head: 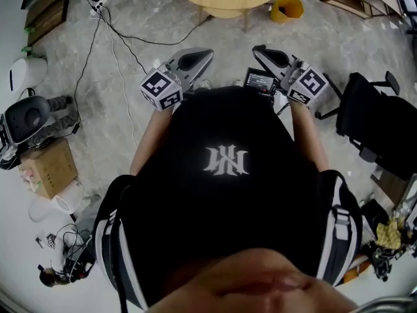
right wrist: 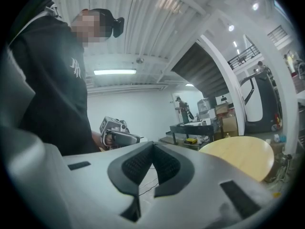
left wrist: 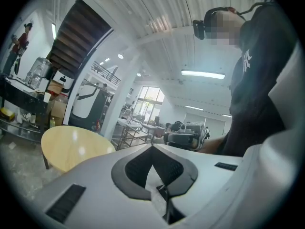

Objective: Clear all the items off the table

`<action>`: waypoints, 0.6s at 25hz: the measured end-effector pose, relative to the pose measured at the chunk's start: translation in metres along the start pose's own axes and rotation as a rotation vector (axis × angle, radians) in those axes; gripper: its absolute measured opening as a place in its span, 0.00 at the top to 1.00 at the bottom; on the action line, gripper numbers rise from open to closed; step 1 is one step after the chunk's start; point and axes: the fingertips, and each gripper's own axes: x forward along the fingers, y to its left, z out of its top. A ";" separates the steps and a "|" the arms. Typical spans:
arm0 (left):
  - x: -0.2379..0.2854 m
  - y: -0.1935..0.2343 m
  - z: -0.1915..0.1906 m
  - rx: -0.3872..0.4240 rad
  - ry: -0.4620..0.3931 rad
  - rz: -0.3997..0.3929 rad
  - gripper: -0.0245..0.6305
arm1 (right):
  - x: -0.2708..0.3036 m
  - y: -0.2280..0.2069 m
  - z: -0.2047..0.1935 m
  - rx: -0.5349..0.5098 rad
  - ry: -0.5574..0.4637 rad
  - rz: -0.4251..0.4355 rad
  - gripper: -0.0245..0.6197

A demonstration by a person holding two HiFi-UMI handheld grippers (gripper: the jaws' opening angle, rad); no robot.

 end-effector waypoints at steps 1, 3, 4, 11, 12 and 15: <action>0.000 0.000 0.000 0.001 0.003 0.000 0.94 | -0.001 -0.001 0.001 0.003 -0.001 -0.002 0.96; -0.001 0.001 0.000 0.003 0.009 0.003 0.94 | -0.002 -0.003 0.002 0.008 -0.007 -0.005 0.96; -0.002 0.002 0.001 0.002 0.011 0.005 0.94 | -0.003 -0.005 0.003 0.010 -0.012 -0.008 0.96; -0.006 0.006 -0.003 -0.016 0.022 0.006 0.94 | -0.001 -0.011 0.005 0.010 -0.025 -0.015 0.96; -0.007 0.006 -0.003 -0.018 0.022 0.008 0.94 | -0.002 -0.011 0.005 0.011 -0.025 -0.014 0.96; -0.005 0.003 -0.003 -0.023 0.020 0.004 0.94 | -0.004 -0.012 0.002 0.018 -0.017 -0.014 0.96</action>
